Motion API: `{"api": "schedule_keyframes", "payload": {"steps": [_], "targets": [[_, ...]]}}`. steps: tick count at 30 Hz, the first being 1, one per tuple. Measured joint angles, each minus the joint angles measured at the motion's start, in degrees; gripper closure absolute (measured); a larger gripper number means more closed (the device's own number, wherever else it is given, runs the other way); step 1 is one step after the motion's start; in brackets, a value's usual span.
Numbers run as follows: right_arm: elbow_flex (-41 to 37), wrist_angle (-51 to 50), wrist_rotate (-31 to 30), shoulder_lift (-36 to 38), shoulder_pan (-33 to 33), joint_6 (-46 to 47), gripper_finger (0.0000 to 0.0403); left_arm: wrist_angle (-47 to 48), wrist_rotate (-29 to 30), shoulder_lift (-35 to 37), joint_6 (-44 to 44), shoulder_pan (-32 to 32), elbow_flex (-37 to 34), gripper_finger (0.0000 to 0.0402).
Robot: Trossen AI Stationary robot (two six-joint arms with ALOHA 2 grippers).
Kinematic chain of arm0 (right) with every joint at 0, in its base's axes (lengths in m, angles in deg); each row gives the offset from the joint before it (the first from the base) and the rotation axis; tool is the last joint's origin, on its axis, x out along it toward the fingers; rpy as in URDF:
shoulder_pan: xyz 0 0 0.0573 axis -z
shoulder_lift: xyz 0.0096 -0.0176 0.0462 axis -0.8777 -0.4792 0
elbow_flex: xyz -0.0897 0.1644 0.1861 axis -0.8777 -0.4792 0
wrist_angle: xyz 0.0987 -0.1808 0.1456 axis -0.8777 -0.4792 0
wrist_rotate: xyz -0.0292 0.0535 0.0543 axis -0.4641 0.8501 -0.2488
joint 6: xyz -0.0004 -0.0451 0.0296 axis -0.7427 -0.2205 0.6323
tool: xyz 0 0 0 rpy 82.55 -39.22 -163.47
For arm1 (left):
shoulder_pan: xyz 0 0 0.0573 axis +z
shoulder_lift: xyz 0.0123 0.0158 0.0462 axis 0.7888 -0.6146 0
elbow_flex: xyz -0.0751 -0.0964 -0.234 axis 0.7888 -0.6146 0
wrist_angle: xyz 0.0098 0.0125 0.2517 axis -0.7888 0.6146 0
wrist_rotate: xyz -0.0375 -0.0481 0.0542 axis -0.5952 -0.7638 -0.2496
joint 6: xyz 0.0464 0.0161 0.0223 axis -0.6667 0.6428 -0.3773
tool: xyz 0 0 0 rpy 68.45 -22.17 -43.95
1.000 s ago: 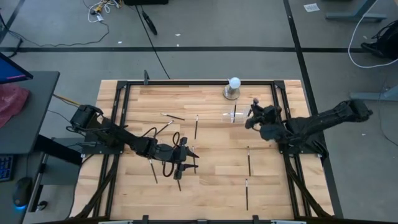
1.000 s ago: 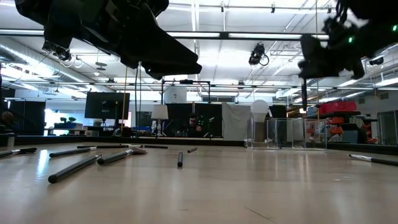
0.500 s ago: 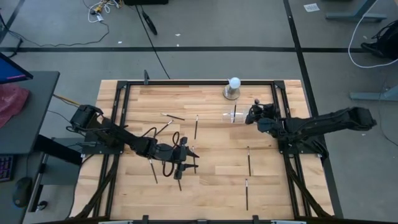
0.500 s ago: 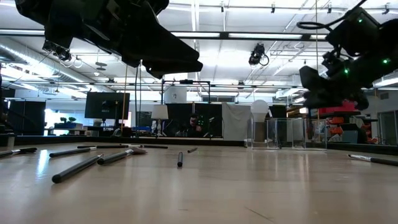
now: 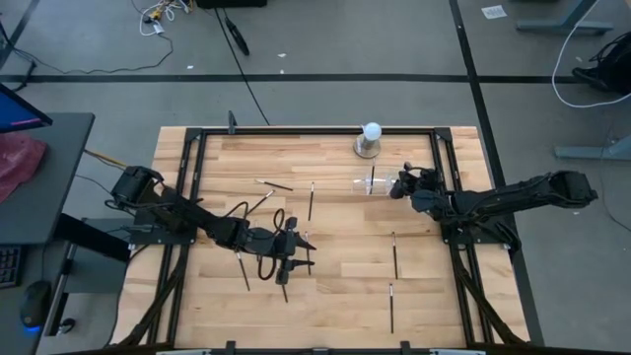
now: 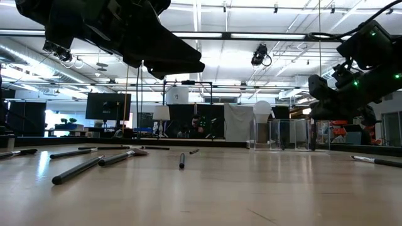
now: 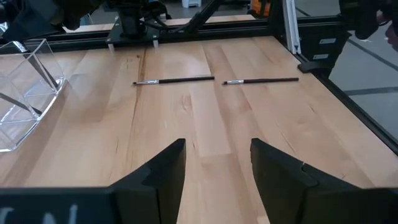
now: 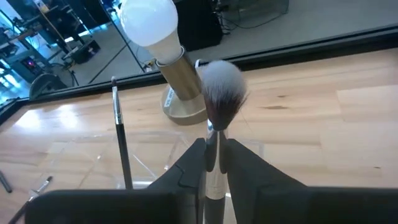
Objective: Put items in baskets/containers
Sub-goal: Put the powder brush into the transparent organizer, then put the eyeshadow brush into the transparent organizer
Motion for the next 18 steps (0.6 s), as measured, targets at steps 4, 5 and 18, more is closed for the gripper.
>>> {"api": "schedule_keyframes", "payload": {"steps": [4, 5, 18], "targets": [[-0.03, 0.01, -0.02, 0.0, 0.0, -0.01, 0.0324, 0.0, 0.0, 0.0, 0.0, 0.0, 0.0, 0.022], [-0.03, 0.0, -0.02, 0.0, 0.0, -0.07, 0.0317, 0.0, 0.0, 0.0, 0.0, 0.0, 0.0, 0.022], [-0.07, 9.55, -0.7, 1.21, 0.0, -15.29, 0.025, 0.02, 0.0, 0.0, 0.0, 0.0, 0.0, 0.022]]}}
